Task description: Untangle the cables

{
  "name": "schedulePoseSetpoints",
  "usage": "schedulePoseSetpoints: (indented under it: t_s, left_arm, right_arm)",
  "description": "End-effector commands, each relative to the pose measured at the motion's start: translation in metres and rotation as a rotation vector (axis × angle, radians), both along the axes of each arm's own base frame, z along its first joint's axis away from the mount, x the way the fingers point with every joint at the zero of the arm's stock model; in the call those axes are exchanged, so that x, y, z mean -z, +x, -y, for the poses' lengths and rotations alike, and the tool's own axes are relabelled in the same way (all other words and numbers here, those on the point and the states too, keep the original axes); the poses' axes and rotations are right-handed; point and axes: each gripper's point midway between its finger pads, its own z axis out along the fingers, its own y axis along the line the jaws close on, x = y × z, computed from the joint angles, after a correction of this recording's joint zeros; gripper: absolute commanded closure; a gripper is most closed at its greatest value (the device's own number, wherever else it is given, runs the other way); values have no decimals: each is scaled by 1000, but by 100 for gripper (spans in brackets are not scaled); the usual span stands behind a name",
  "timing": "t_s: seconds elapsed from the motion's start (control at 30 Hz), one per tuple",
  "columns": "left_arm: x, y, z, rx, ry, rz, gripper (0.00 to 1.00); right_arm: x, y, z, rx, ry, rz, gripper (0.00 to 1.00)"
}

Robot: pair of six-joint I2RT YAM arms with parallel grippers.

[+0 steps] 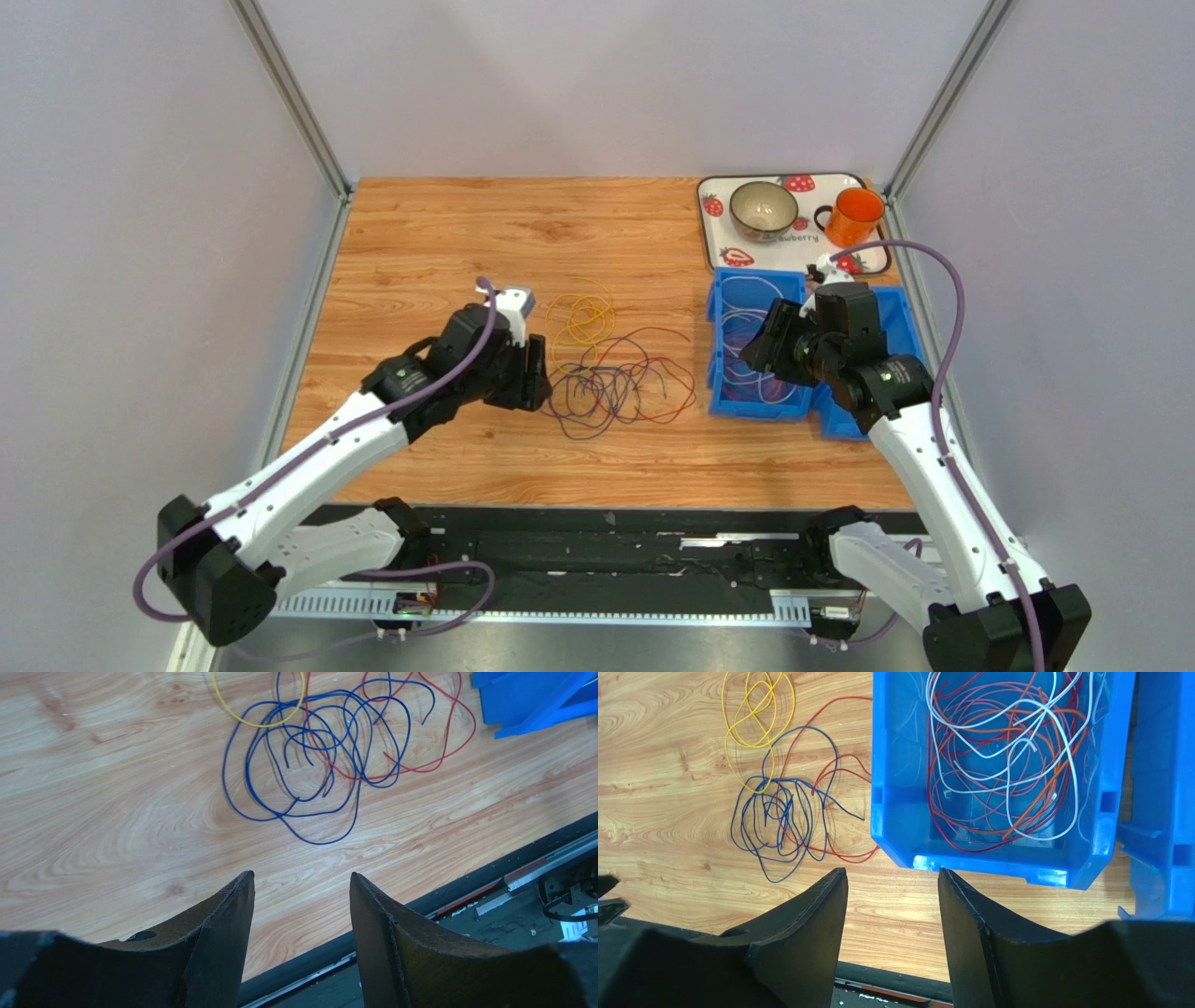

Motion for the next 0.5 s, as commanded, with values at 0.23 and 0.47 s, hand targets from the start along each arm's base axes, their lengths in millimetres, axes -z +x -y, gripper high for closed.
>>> schedulePoseSetpoints:
  t_s: [0.23, 0.47]
  left_arm:
    - [3, 78, 56, -31, 44, 40, 38]
    - [36, 123, 67, -68, 136, -21, 38]
  right_arm:
    - [1, -3, -12, -44, 59, 21, 46]
    - [5, -3, -14, -65, 61, 14, 47]
